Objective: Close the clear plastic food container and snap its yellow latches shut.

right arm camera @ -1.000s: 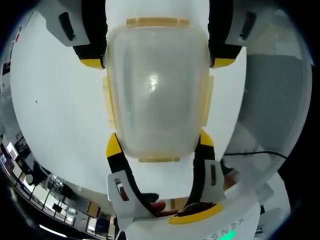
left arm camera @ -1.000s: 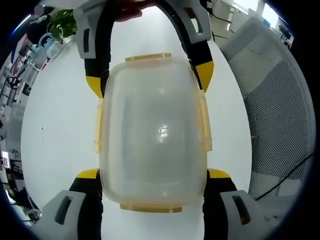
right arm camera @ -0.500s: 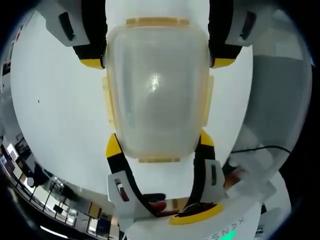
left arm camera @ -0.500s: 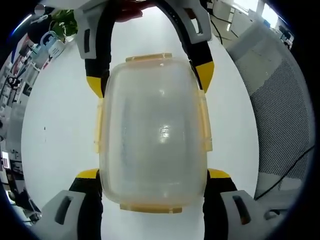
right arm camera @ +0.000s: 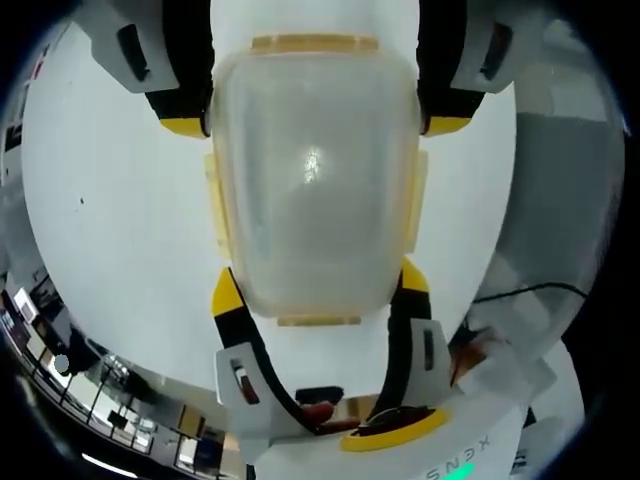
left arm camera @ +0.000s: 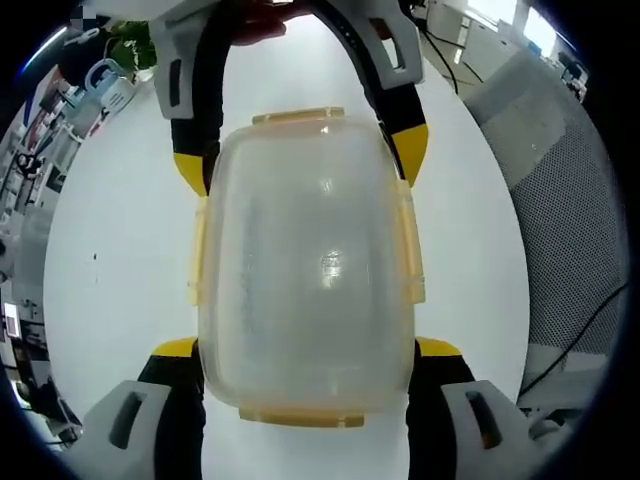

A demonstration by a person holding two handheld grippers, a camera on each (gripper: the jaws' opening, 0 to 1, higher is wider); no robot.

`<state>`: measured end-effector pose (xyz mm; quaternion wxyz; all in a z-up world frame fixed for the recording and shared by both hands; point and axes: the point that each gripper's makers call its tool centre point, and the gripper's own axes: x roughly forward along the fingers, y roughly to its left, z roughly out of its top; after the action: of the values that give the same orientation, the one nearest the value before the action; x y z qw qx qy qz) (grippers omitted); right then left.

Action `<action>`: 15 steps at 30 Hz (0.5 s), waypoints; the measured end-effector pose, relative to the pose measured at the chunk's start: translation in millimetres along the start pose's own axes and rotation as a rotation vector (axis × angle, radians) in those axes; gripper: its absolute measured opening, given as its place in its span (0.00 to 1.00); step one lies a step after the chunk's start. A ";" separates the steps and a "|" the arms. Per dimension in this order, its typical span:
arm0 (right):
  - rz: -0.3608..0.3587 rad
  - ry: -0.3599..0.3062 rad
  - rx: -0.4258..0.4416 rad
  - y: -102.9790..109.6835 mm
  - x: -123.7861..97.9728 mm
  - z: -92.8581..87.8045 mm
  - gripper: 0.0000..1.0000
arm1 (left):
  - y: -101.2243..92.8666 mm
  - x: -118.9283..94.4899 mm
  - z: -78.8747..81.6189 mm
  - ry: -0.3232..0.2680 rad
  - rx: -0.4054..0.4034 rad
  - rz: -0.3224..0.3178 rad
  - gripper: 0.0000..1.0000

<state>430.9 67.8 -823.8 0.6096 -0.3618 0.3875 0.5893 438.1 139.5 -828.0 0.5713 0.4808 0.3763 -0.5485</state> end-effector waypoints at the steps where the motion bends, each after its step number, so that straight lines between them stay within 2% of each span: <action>1: 0.000 0.001 0.000 -1.1 0.0 0.1 0.84 | 1.5 0.2 -0.2 0.000 0.000 0.000 0.84; 15: -0.002 0.001 0.000 -5.2 -0.2 0.6 0.84 | 5.1 0.4 -1.3 0.001 0.001 0.003 0.85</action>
<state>436.1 68.0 -823.5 0.6100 -0.3625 0.3876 0.5884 443.3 140.3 -828.1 0.5714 0.4821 0.3757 -0.5476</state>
